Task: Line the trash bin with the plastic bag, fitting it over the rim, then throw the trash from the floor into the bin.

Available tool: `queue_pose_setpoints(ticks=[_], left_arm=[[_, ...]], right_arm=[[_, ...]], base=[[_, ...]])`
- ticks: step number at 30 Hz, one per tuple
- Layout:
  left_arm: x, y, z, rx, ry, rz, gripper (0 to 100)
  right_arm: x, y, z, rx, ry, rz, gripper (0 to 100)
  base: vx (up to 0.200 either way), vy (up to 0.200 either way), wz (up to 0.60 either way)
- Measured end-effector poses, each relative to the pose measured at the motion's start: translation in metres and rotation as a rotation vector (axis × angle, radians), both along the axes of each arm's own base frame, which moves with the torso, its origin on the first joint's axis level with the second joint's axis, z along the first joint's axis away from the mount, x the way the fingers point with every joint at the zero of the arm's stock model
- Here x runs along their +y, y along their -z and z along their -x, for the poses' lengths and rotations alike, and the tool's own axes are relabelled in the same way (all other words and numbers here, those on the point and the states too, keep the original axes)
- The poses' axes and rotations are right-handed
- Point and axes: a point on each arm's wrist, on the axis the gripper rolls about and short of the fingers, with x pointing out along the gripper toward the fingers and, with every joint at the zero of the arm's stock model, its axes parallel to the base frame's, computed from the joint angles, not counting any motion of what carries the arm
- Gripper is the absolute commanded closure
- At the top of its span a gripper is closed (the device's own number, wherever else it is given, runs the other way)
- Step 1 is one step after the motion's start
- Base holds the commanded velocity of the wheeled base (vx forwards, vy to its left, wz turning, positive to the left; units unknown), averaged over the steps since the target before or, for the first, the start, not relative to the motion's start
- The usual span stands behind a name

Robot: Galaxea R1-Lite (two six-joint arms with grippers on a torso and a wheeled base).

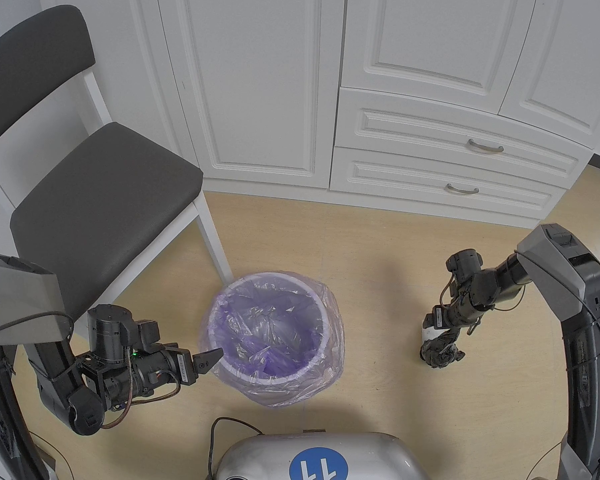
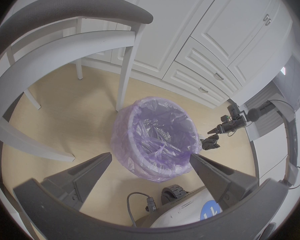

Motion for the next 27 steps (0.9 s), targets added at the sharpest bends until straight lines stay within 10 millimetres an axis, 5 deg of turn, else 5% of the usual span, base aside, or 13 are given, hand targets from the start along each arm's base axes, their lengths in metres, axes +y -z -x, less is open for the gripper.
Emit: queue_pose_setpoints(ticks=[6,14,21,22,27], left_arm=[[0.003,-0.002,0.003,-0.01,-0.009,0.004,0],[0.008,-0.003,0.01,-0.013,-0.022,0.007,0],[0.009,-0.004,0.011,-0.021,-0.026,0.009,0],[0.009,-0.004,0.01,-0.022,-0.025,0.01,0],[0.009,-0.004,0.01,-0.024,-0.026,0.01,0]], right_arm=[[0.0,0.002,-0.03,0.047,0.065,-0.007,0],[-0.005,0.046,-0.037,0.165,0.143,0.034,0],[-0.007,0.06,-0.036,0.195,0.145,0.038,0],[-0.007,0.062,-0.035,0.197,0.145,0.037,100],[-0.008,0.065,-0.035,0.202,0.147,0.035,100]], base=[[0.0,0.0,0.0],[0.0,0.0,0.0],[0.0,0.0,0.0],[0.0,0.0,0.0],[0.0,0.0,0.0]])
